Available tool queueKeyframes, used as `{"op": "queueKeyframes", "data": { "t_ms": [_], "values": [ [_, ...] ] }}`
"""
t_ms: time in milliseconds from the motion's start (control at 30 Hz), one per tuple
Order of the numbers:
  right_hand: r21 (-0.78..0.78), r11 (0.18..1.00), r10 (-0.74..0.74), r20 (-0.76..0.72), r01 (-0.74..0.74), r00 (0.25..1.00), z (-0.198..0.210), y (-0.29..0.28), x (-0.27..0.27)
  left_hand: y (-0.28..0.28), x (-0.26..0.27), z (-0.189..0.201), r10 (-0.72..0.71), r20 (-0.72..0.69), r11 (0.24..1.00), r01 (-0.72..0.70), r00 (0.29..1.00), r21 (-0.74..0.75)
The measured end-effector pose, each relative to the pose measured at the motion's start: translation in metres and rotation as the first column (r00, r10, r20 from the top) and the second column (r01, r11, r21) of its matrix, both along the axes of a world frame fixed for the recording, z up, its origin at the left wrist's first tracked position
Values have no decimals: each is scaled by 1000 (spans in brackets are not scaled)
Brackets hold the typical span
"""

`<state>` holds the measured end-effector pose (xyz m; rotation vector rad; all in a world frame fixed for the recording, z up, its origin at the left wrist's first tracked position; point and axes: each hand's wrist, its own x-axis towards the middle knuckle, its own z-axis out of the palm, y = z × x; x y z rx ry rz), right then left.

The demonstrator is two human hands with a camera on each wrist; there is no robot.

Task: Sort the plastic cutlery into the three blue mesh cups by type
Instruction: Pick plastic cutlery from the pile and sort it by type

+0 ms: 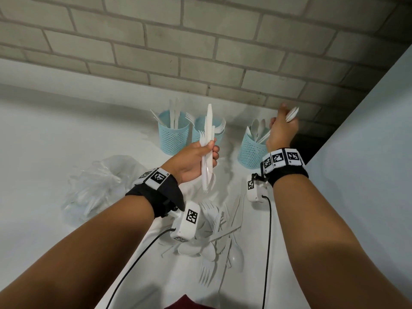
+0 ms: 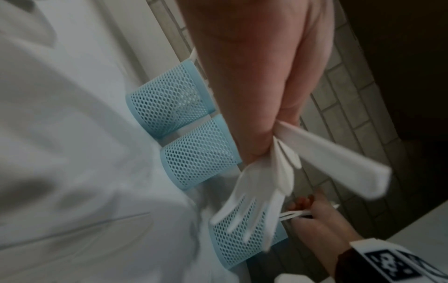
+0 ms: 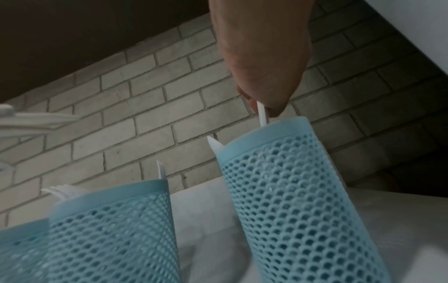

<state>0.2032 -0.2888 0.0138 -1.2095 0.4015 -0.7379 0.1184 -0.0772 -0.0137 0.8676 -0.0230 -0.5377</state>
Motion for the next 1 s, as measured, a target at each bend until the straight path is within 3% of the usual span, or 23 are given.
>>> {"op": "queueKeyframes", "data": {
  "t_ms": [300,400,467,567,700,833,900,1000],
  "values": [
    [-278,961,28,63,-9,998,-2,11,-4,-1,0,2,83,58,996,-81,995,-42],
    [-297,946,173,120,-131,978,8,30,-15,0,-1,4,121,74,993,-120,990,-23],
    [-335,895,327,46,-294,944,13,44,-25,2,-3,6,152,68,988,-151,986,-21],
    [-414,707,547,-194,-573,815,14,57,-39,4,-5,9,197,60,980,-194,979,-49],
    [-362,461,619,-522,-810,586,7,64,-53,10,-8,10,232,79,972,-229,969,-52],
    [-117,176,605,-770,-977,201,-3,66,-63,14,-13,14,258,62,964,-253,964,-77],
    [-13,111,640,-764,-994,81,-8,67,-67,14,-15,15,264,65,963,-260,962,-73],
    [27,128,677,-733,-991,68,-11,69,-73,15,-15,13,264,74,964,-262,962,-36]
  ]
}}
